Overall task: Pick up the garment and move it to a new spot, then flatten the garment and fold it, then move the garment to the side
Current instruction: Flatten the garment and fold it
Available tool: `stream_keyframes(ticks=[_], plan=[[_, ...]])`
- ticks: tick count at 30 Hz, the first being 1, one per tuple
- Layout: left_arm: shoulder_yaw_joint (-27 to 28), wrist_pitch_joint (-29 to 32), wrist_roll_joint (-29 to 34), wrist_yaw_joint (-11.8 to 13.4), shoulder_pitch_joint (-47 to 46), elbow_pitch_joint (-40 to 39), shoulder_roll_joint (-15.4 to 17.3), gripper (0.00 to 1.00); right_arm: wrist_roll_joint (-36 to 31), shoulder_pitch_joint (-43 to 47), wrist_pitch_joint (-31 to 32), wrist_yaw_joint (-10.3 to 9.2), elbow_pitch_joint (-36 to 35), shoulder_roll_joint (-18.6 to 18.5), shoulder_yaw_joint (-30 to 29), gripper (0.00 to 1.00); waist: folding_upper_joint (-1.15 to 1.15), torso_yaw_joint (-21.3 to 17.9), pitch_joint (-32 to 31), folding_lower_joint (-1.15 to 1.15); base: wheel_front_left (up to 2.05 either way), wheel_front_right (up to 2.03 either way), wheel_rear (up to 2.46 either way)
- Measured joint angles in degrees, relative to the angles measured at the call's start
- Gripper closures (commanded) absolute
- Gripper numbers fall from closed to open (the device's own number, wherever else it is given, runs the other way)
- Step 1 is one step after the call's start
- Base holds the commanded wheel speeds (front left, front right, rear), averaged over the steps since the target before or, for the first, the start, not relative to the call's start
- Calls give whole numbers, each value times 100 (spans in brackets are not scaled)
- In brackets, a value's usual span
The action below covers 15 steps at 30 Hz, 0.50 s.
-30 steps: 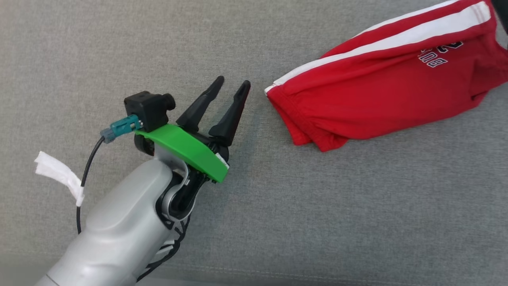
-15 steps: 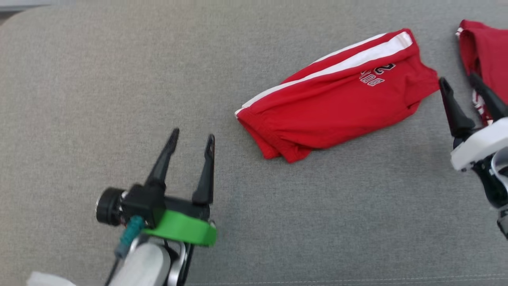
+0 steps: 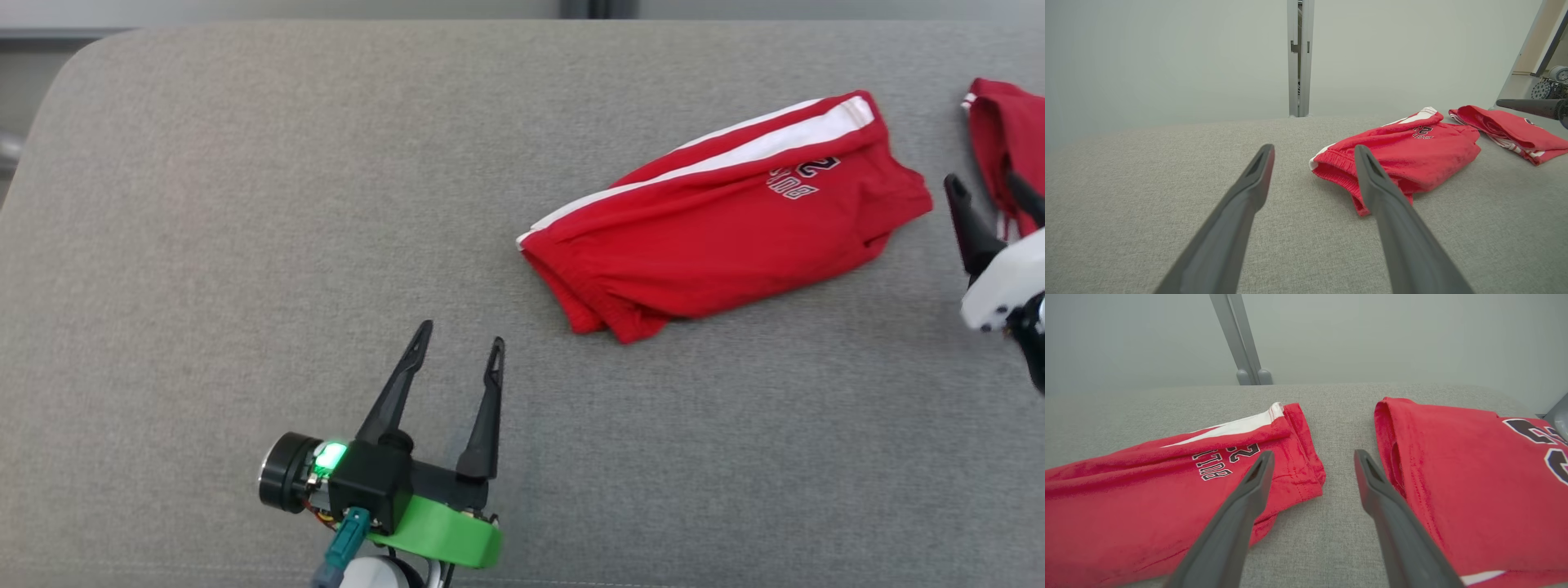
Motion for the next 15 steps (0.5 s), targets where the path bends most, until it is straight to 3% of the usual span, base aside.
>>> stream_keyframes(ticks=[6,15], plan=[[10,0,135,-142,-19,-1,-119,0,-83,-884,684,1,832,-48,207,0,0,309,329,0,0,0,0],[-19,0,104,-242,-212,-51,-169,0,-376,-1780,1207,1,1835,-363,472,0,0,762,862,0,0,0,0]])
